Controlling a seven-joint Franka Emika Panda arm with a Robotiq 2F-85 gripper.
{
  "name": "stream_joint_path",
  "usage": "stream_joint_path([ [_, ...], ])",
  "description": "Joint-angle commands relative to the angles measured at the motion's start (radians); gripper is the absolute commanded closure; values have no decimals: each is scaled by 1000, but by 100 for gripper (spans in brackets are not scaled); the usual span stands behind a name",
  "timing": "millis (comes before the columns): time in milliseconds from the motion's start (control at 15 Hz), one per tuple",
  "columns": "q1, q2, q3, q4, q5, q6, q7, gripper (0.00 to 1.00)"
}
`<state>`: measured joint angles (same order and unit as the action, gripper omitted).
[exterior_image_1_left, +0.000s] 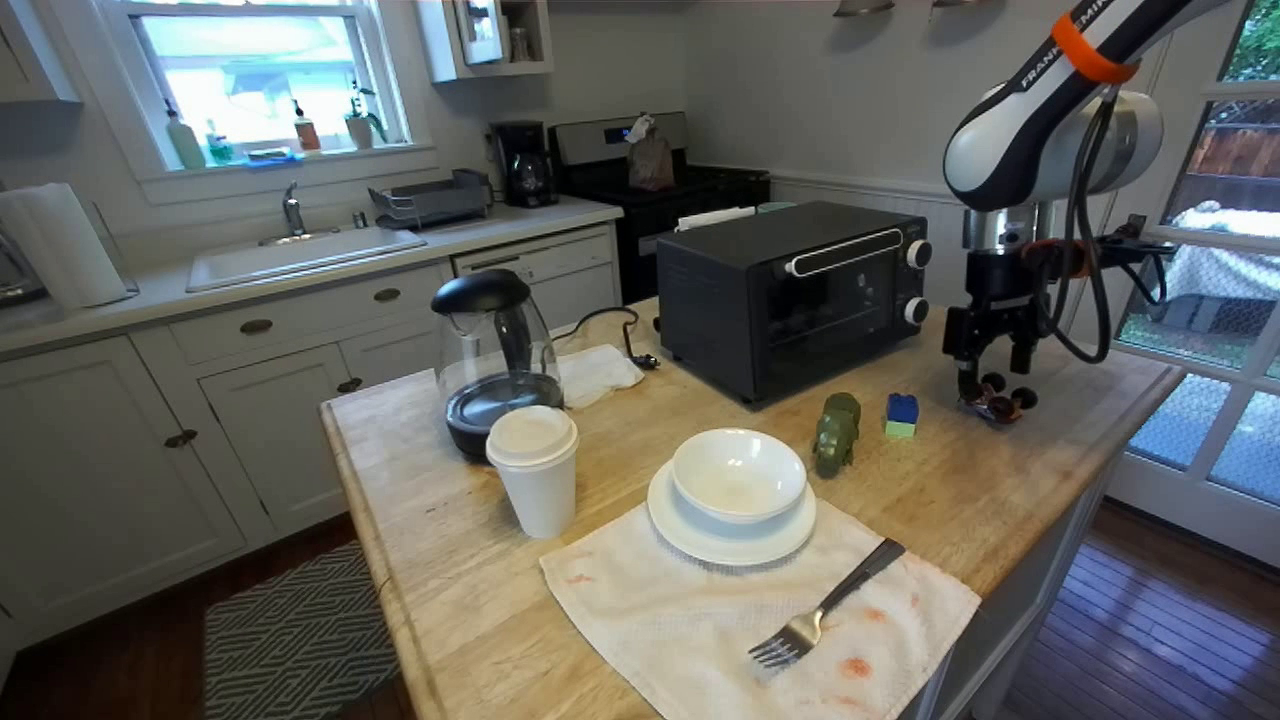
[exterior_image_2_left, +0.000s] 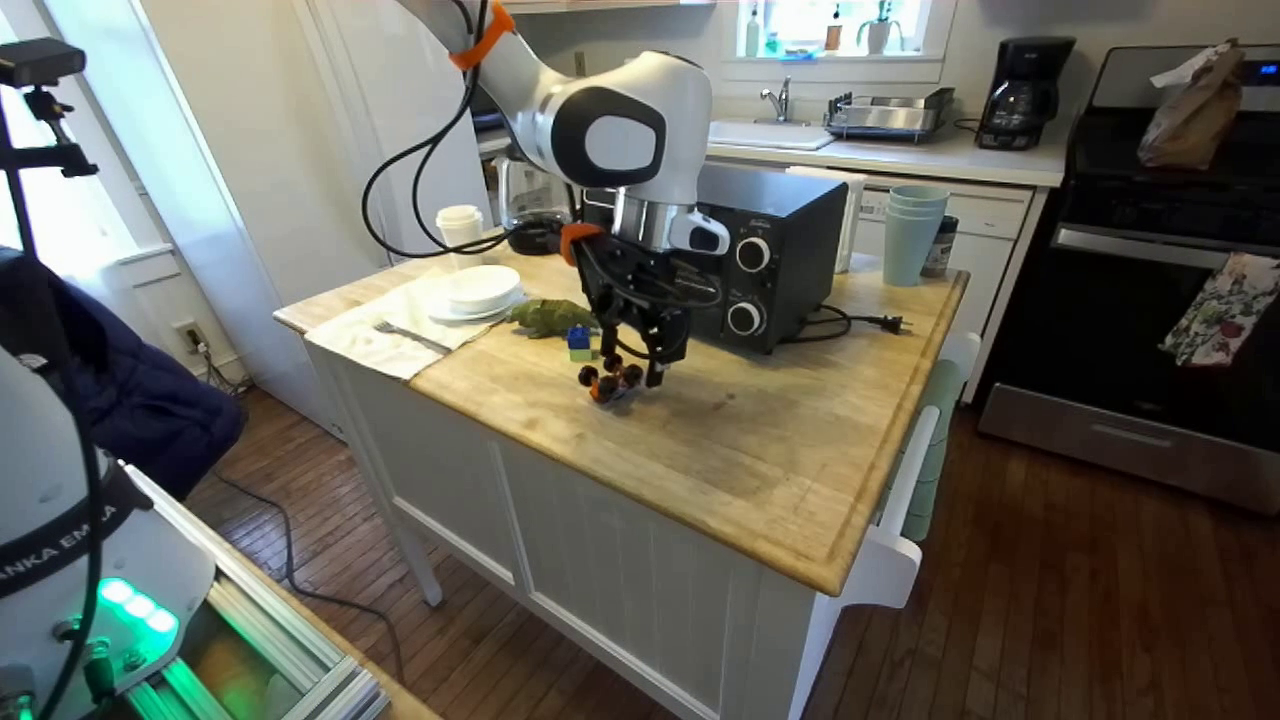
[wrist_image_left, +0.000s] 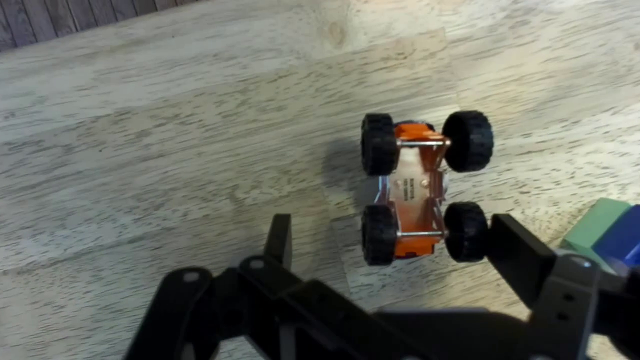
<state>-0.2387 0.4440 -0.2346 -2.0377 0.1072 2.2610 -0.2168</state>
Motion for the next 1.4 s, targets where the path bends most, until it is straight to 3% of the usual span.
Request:
stream_joint_path([
  [0,-47,55,42,75,6,-70,-12,0],
  [733,-98,127,82,185,28,-201,-33,1],
  [933,-107,140,87,205,32,-219,-35,17],
  [1133,-115,152,91,221,36,-232,-36,40],
  [1333,-118,162,92,230,36,-233,-32,42],
])
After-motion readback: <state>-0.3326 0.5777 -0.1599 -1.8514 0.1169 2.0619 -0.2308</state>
